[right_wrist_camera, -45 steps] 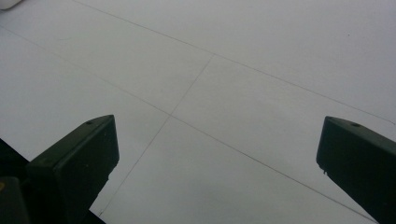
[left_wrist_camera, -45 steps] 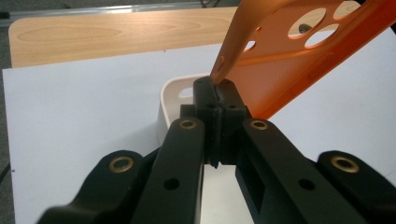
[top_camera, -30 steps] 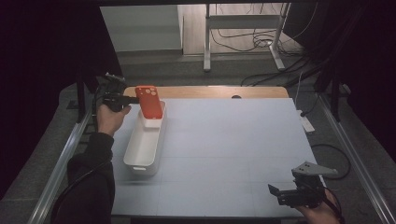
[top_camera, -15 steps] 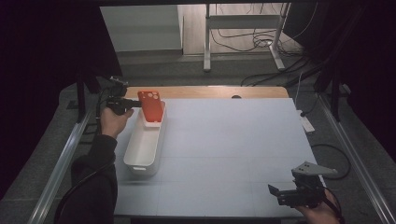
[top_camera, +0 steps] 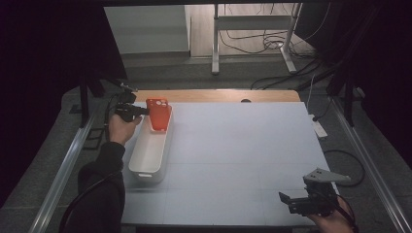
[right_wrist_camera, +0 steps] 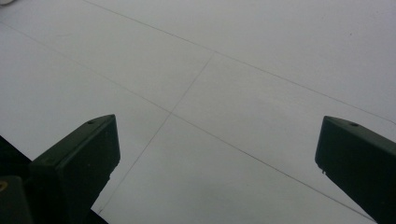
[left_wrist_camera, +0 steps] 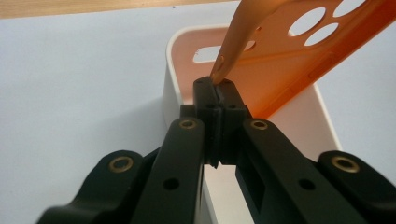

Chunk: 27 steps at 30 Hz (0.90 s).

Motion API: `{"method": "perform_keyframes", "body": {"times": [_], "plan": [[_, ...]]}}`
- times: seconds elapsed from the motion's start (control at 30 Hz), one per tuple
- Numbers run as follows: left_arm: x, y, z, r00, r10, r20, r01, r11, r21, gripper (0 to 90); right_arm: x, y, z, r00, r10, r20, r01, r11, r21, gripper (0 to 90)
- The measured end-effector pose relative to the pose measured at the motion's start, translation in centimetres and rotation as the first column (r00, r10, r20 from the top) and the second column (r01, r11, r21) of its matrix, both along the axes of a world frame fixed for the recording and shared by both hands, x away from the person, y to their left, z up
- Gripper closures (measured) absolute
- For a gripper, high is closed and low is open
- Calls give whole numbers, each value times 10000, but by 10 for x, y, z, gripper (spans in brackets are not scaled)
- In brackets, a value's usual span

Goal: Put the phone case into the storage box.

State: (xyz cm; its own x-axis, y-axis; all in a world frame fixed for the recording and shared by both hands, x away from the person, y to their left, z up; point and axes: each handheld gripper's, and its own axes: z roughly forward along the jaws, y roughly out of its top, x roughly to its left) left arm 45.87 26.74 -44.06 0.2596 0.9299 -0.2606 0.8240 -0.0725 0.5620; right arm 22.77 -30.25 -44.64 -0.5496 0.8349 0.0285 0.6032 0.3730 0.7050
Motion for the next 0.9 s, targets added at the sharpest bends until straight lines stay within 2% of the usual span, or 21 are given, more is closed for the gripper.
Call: {"method": "perform_keyframes", "body": {"times": [0.2,0.43,0.6,0.9], "plan": [[4,-4,-5,9999,127,-81,-126,9998,133,886,0,0,0,10000,19,-4,-19,10000,-17,0],[8,-4,-8,9997,263,10,-263,9996,-31,864,0,0,0,10000,35,-6,-35,10000,-20,0],[8,-4,-7,9995,196,232,-187,9991,-382,756,0,0,0,10000,41,-8,-42,10000,-18,0],[5,-4,-3,9984,-66,557,86,9993,-359,610,0,0,0,10000,54,-15,-54,10000,-26,0]]}}
